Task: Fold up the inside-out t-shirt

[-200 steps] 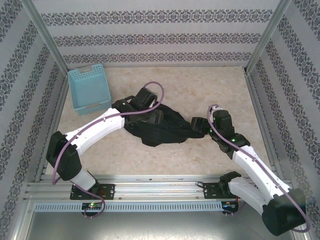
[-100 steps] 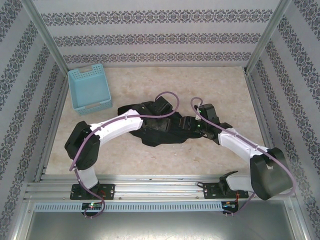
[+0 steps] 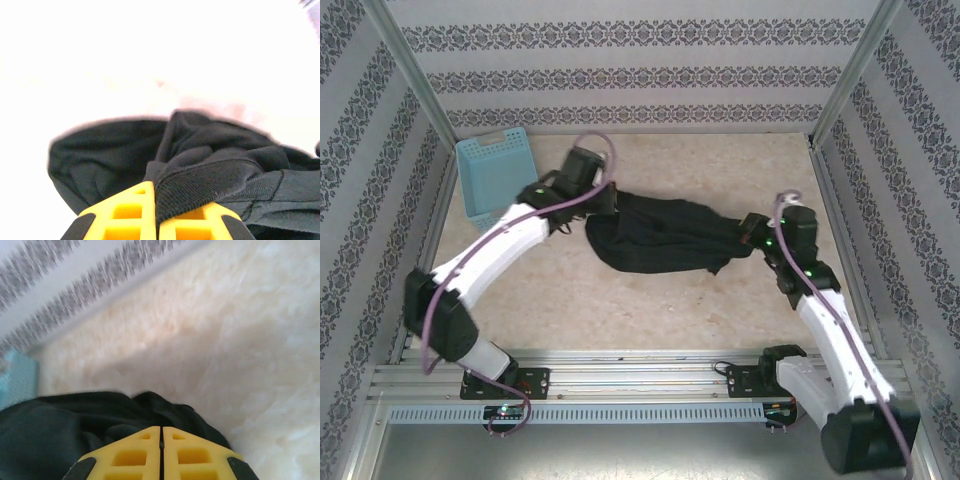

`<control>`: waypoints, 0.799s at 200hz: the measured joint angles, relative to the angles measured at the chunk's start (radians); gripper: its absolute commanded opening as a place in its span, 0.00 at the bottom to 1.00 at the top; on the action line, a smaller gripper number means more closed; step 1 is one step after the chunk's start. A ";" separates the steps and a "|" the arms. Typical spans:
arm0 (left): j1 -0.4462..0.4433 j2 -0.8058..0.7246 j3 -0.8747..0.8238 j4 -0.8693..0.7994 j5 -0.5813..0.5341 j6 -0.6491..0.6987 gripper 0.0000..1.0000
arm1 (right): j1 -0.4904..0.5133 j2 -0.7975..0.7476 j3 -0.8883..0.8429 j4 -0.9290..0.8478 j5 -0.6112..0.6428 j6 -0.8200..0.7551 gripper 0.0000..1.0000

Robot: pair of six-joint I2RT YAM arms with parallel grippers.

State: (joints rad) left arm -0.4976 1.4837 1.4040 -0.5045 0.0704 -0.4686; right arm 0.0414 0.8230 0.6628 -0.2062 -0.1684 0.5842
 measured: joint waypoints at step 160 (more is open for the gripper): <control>0.008 -0.076 -0.378 0.191 0.280 0.005 0.00 | 0.460 0.228 0.051 -0.045 0.047 -0.114 0.79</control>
State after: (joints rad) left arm -0.4900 1.4075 1.0264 -0.3138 0.3508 -0.4637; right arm 0.5011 1.0508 0.7139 -0.2508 -0.1215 0.4706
